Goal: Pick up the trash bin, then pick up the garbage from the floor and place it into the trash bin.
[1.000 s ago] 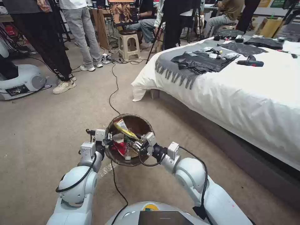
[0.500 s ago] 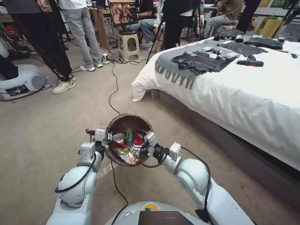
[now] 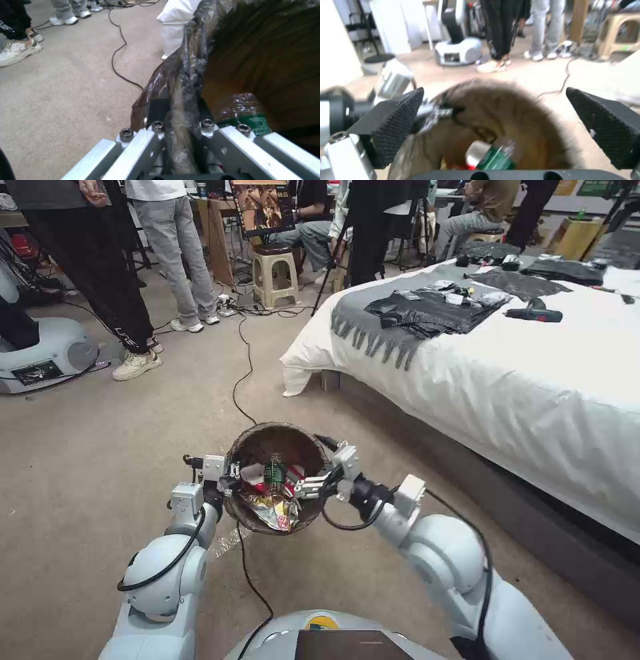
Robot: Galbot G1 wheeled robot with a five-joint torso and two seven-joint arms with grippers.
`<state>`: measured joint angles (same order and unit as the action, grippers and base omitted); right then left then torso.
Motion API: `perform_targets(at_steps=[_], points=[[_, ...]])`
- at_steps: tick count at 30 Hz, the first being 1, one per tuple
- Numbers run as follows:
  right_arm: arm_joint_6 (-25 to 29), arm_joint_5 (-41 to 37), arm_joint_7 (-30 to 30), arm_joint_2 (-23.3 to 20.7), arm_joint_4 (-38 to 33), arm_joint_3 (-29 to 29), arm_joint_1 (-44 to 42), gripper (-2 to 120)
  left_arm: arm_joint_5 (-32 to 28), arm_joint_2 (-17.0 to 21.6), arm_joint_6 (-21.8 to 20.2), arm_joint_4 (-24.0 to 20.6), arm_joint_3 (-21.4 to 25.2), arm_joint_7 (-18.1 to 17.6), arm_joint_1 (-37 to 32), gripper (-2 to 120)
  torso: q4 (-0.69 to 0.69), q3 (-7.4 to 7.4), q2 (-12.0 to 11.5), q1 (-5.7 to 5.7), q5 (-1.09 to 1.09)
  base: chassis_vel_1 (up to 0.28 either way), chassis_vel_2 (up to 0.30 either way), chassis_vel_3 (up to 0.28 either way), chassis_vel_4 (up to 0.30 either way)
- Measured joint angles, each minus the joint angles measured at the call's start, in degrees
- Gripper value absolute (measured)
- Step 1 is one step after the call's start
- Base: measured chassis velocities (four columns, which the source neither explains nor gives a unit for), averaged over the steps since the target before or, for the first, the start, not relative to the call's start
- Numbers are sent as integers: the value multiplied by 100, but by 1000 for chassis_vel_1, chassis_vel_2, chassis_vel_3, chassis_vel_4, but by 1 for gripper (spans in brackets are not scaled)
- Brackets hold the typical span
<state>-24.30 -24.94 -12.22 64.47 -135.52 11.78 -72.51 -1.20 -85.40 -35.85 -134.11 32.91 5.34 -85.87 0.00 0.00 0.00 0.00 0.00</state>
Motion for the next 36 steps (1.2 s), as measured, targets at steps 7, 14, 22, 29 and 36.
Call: perform_targets(at_steps=[7, 14, 22, 29, 36], points=[[108, -369, 405, -44, -441, 716, -220, 100, -23, 0, -5, -2, 8, -1, -4, 3, 0, 0, 0, 0, 0, 0, 0, 0, 0], [784, -394, 407, 374, -369, 1578, -710, 100, -241, -4, -84, -13, 44, -42, -25, 3, -1, 0, 0, 0, -1, 0, 0, 0, 0], [2088, 93, -6, 997, 106, 2511, -1562, 100, -276, -5, -100, -13, 112, -69, -23, 3, 0, 0, 0, 0, -1, 0, 0, 0, 0], [3450, 691, -212, 1529, 541, 2900, -2428, 100, -261, -7, -104, -15, 163, -85, -50, 3, 1, 0, 0, 0, -1, 0, 0, 0, 0], [3956, 1144, 82, 1793, 653, 3015, -2943, 100, -233, 7, -114, -55, 212, -97, -89, 3, 0, 0, 0, 0, -1, 0, 0, 0, 0]])
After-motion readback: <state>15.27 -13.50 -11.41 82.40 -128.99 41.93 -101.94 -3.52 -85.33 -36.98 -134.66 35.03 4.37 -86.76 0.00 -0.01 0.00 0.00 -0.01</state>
